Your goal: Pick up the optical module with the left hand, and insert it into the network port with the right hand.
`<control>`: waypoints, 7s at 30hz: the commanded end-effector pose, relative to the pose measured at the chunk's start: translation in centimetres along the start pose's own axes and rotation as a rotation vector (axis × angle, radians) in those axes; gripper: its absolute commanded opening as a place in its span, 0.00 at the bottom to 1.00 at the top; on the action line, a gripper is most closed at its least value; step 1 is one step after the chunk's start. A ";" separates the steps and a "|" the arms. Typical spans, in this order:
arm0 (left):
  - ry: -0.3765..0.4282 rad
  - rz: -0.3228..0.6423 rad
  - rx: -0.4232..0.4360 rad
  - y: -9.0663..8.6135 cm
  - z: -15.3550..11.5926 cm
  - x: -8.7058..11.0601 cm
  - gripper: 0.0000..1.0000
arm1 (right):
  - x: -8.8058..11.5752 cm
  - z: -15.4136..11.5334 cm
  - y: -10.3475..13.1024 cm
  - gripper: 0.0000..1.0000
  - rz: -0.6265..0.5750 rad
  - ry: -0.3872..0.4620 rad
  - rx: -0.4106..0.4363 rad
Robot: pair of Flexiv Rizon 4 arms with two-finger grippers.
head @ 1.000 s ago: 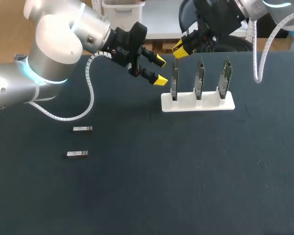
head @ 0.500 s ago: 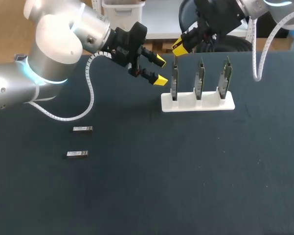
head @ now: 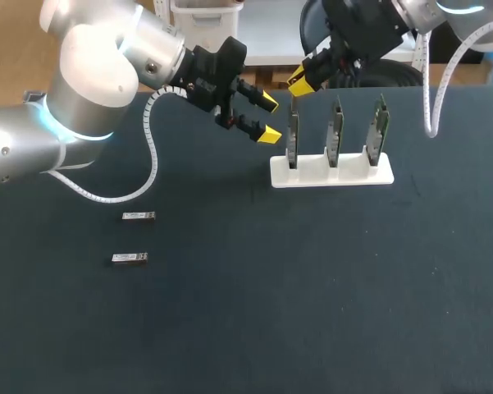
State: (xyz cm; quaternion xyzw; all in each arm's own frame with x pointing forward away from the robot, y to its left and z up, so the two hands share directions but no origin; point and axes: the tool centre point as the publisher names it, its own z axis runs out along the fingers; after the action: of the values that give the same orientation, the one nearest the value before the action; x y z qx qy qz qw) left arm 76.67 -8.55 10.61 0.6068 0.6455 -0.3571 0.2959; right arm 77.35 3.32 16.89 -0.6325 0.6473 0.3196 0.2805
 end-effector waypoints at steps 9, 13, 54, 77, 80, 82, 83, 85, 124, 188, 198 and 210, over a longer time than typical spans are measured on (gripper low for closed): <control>0.004 -0.002 0.002 0.1 0.0 -0.1 1.00 | 0.3 0.3 0.1 0.00 0.006 -0.005 -0.011; 0.004 -0.002 0.002 0.1 0.0 -0.1 1.00 | 0.0 0.0 0.3 0.00 -0.003 -0.015 -0.013; 0.004 -0.002 0.002 0.1 0.0 -0.1 1.00 | 0.2 0.4 0.4 0.00 0.006 -0.012 -0.022; 0.004 -0.002 0.002 0.1 0.0 -0.1 1.00 | -0.3 -0.2 0.6 0.00 -0.007 -0.030 0.014; 0.004 -0.002 0.002 0.1 0.0 -0.1 1.00 | -0.3 -0.2 0.6 0.00 -0.011 -0.027 0.018; 0.004 -0.002 0.002 0.1 0.0 -0.1 1.00 | -0.4 -0.2 0.5 0.00 -0.014 -0.022 0.022; 0.004 -0.002 0.002 0.1 0.0 -0.1 1.00 | -0.4 -0.2 0.5 0.00 -0.015 -0.022 0.022; 0.004 -0.002 0.002 0.1 0.0 -0.1 1.00 | -0.4 -0.2 0.5 0.00 -0.016 -0.021 0.022; 0.004 -0.002 0.002 0.1 0.0 -0.1 1.00 | -0.3 0.0 0.6 0.00 -0.036 -0.004 0.032; 0.004 -0.002 0.002 0.1 0.0 -0.1 1.00 | 0.4 -0.9 1.4 0.00 0.067 -0.106 -0.021; 0.004 -0.002 0.002 0.1 0.0 -0.1 1.00 | 1.0 0.1 0.0 0.00 0.087 -0.087 -0.030; 0.004 -0.002 0.002 0.1 0.0 -0.1 1.00 | 1.3 1.5 -0.7 0.00 0.100 -0.070 -0.052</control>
State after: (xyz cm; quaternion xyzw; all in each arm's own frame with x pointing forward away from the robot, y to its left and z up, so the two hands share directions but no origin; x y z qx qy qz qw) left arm 76.67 -8.55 10.60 0.6069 0.6454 -0.3571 0.2959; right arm 77.27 3.43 14.84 -0.5928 0.6615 0.3681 0.2746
